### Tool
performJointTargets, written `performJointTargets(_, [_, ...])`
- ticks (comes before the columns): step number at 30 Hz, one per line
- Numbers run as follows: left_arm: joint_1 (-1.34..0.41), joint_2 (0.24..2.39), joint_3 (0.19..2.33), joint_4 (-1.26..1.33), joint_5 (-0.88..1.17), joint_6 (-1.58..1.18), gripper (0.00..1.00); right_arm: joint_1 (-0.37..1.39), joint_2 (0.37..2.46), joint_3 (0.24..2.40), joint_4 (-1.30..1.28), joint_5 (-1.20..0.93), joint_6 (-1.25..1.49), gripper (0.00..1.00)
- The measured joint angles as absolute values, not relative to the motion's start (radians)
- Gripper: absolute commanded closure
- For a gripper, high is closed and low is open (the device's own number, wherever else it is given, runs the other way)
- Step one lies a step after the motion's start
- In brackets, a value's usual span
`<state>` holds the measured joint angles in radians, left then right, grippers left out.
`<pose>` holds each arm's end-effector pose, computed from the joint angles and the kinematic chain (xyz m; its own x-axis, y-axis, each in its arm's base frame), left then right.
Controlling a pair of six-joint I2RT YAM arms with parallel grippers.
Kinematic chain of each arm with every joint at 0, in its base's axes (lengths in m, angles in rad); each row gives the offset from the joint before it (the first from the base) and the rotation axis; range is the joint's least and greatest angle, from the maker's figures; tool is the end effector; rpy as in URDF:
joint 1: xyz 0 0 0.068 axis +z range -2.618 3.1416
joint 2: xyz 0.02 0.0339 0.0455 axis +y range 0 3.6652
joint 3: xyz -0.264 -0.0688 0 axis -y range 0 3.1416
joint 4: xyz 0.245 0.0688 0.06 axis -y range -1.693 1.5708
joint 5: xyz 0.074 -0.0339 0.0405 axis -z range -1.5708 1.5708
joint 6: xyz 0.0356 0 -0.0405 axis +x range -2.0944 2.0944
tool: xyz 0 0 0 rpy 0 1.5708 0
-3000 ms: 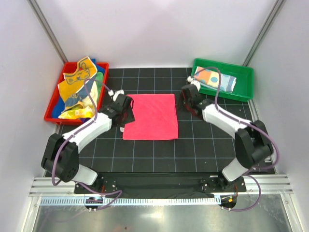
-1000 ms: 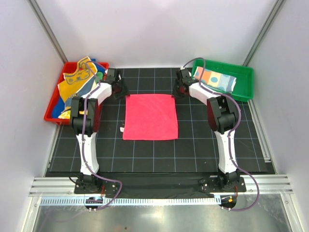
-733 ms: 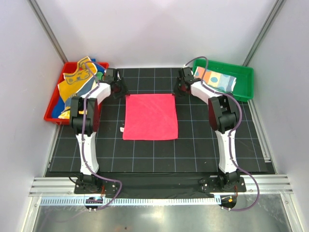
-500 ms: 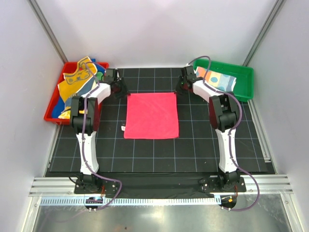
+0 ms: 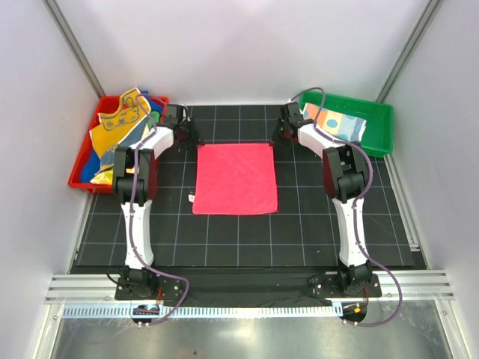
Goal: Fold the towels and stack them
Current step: Fold the towel
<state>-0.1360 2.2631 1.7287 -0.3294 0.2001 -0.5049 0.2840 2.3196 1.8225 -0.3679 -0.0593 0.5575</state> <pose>0.4951 -0.0749 0.1608 -0.7855 -0.3710 -0.4954 -0.1361 0.8844 -0.4465 0.4935 0.1463 0.1594 -0.7875 0.3203 -0.5266 0.1179 0.9168 0.3815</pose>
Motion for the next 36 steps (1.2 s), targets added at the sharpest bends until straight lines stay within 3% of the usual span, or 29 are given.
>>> performJointTargets(1, [-0.136,2.267,1.733,-0.332,0.197,-0.502,0.62,0.284,2.320,1.823,-0.368,-0.060,0.558,0.92])
performJointTargets(15, [-0.136,2.274,1.737,-0.332,0.185,-0.490,0.72,0.280,2.326,1.825,-0.367,-0.068,0.558,0.92])
performJointTargets(24, [-0.136,2.296,1.761,-0.333,0.196,-0.518,0.99,0.278,2.329,1.826,-0.363,-0.075,0.558,0.92])
performJointTargets(36, [-0.136,2.296,1.739,-0.266,0.221,-0.524,1.00,0.254,2.329,1.814,-0.312,-0.101,0.558,0.93])
